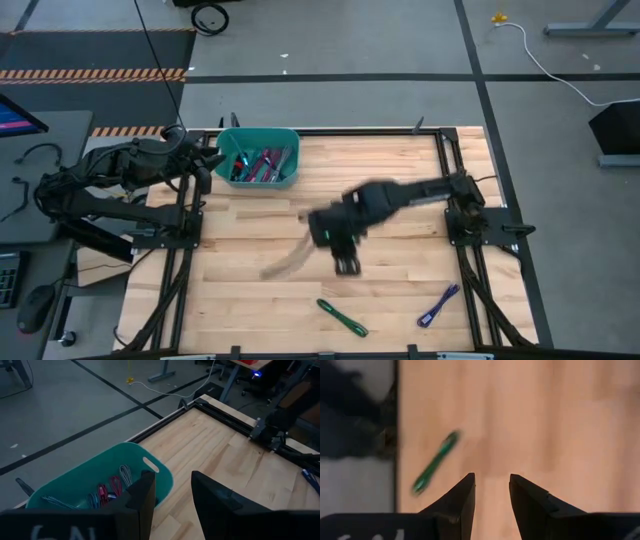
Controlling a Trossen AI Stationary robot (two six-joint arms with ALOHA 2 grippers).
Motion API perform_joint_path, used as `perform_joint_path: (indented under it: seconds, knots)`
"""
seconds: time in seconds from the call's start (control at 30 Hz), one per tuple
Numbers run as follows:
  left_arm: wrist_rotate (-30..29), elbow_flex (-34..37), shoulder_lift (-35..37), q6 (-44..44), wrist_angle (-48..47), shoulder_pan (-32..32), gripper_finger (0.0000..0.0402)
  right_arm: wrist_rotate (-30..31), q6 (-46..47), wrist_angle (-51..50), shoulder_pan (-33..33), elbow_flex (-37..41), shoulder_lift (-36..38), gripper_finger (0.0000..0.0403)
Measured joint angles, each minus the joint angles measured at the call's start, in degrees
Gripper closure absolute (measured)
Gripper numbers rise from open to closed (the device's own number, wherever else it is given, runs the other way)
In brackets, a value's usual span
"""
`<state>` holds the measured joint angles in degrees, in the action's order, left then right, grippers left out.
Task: Pick and place USB-C Cables
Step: Put the green USB charger cable into the green bin
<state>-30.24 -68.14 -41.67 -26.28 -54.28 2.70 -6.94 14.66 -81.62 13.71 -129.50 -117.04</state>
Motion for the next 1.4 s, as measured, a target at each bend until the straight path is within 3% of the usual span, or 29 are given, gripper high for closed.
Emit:
perform_joint_path:
  seconds: [0.2,0.43,0.63,0.73,0.87,0.97,1.2,1.4]
  knots:
    - [0.0,0.0,0.0,0.0,0.0,0.0,0.0269,0.3,11.5,0.5,6.1,7.0,-0.1,0.0276]
    - [1.5,0.0,0.0,-0.1,0.0,0.0,0.0269,5.5,20.2,6.7,10.0,13.0,3.8,0.0249]
    - [4.6,0.0,0.0,-0.1,0.0,0.0,0.0269,8.6,28.6,9.1,19.3,19.8,7.2,0.0217]
    - [5.0,0.0,0.0,-0.1,0.0,0.0,0.0269,8.4,34.0,16.1,24.3,23.7,7.1,0.0204]
    - [5.0,0.0,0.0,-0.1,0.0,0.0,0.0269,9.3,35.2,33.3,28.7,29.4,6.5,0.0184]
    - [5.0,0.0,0.0,-0.1,0.0,0.0,0.0269,14.1,35.3,43.3,29.7,33.4,5.5,0.0170]
    - [5.0,0.0,-0.3,-0.2,-0.2,0.0,0.0269,25.0,35.8,45.4,28.4,38.4,3.0,0.0161]
    - [5.0,0.0,-1.1,-1.8,-1.1,0.0,0.0269,26.9,34.4,47.1,27.3,40.0,-1.3,0.0161]
